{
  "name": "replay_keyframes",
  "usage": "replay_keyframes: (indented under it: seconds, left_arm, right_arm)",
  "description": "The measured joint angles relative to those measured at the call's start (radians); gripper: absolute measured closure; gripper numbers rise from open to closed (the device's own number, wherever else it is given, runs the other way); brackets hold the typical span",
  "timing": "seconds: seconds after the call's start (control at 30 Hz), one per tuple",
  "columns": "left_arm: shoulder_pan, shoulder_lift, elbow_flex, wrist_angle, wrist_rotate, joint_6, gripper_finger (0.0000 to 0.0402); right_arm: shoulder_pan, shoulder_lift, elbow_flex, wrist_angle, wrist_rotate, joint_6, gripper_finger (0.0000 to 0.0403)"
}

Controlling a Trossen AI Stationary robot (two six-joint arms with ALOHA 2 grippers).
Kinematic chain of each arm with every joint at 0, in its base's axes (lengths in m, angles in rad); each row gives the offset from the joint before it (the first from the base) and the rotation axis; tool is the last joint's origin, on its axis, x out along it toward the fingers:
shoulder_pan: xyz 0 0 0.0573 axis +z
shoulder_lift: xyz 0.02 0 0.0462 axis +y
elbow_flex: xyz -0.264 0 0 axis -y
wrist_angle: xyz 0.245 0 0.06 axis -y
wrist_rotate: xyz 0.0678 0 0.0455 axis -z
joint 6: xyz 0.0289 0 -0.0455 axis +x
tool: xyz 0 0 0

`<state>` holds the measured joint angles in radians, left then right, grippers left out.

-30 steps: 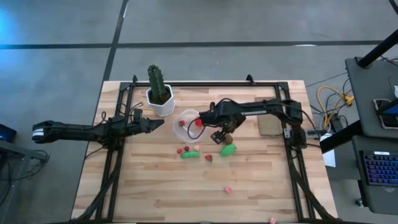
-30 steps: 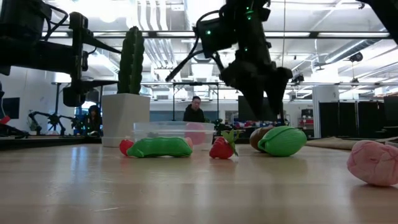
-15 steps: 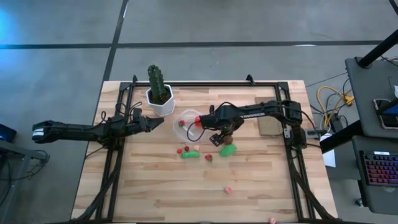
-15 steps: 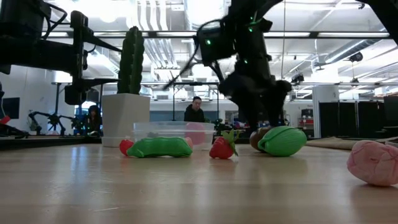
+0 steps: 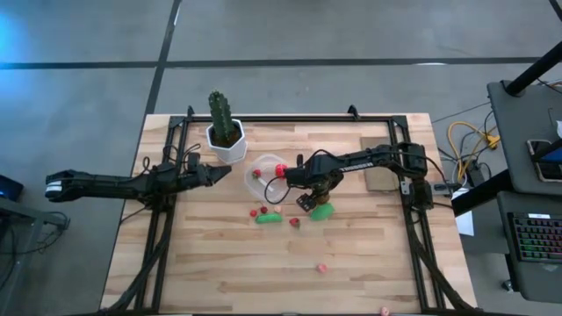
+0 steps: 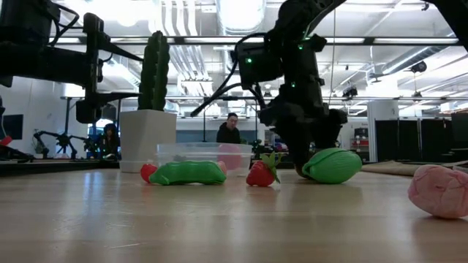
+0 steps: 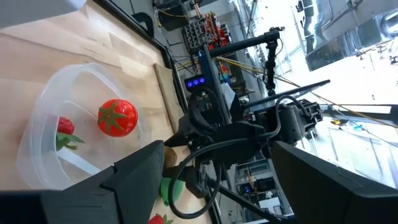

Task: Pick and placing Produce into tupperware
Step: Put the brown kiwi into the transparent bin

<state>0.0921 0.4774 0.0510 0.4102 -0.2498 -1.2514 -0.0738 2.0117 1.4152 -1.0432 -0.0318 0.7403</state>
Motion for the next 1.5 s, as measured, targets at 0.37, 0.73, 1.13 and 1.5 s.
replay_keyframes:
  seconds: [0.37, 0.73, 1.13, 1.5]
  left_arm:
    - [0.000, 0.000, 0.001, 0.000, -0.018, -0.001, 0.0118]
    - [0.000, 0.000, 0.003, 0.000, -0.035, -0.002, 0.0118]
    - [0.000, 0.020, 0.004, 0.000, -0.047, -0.002, 0.0118]
    - [0.000, 0.018, 0.017, 0.040, -0.037, 0.000, 0.0118]
  right_arm:
    - [0.000, -0.001, -0.034, 0.021, -0.005, -0.046, 0.0108]
    - [0.000, -0.030, -0.016, 0.039, -0.020, -0.069, 0.0152]
    - [-0.010, -0.061, 0.022, 0.012, -0.036, -0.071, 0.0167]
    - [-0.077, -0.030, 0.362, 0.024, -0.092, -0.199, 0.0167]
